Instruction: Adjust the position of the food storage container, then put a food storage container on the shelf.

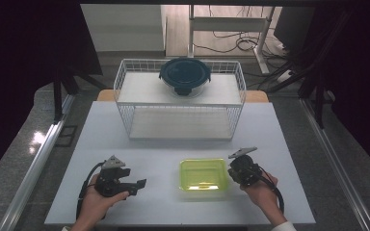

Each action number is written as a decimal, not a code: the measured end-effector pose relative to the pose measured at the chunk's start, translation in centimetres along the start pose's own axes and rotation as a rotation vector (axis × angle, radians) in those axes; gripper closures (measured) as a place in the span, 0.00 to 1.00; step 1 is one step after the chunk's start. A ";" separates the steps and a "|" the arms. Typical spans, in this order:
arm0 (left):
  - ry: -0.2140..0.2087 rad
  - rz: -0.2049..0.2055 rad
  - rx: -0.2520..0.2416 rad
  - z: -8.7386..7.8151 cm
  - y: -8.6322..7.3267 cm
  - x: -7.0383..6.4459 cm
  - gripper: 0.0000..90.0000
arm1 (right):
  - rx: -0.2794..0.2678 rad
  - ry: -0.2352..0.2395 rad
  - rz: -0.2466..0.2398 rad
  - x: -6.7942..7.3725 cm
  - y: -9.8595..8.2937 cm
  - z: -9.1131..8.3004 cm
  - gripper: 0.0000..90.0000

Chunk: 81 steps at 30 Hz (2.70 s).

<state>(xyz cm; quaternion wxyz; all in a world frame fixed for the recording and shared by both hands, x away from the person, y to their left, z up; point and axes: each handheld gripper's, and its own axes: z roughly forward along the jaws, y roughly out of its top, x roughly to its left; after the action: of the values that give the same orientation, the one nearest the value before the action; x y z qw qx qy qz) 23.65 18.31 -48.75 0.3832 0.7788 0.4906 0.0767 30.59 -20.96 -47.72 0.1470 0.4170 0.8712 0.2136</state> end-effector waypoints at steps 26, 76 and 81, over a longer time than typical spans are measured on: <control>0.001 -0.015 -0.006 0.0 0.0 0.4 0.26 | -0.077 0.035 -0.025 1.6 0.6 -0.9 0.99; -0.225 -0.206 -0.020 4.0 2.8 -0.6 0.34 | -0.207 0.415 0.317 0.5 -0.4 -0.7 0.42; -0.254 -0.230 0.005 4.9 3.1 -0.7 0.36 | -0.194 0.429 0.321 0.7 -0.3 -0.1 0.43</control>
<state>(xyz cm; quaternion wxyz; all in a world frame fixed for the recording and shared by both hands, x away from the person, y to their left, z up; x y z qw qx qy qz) 27.92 14.48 -49.89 0.4465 0.7218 0.5244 -0.0681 29.85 -20.59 -47.82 -0.0373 0.4789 0.7805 0.4001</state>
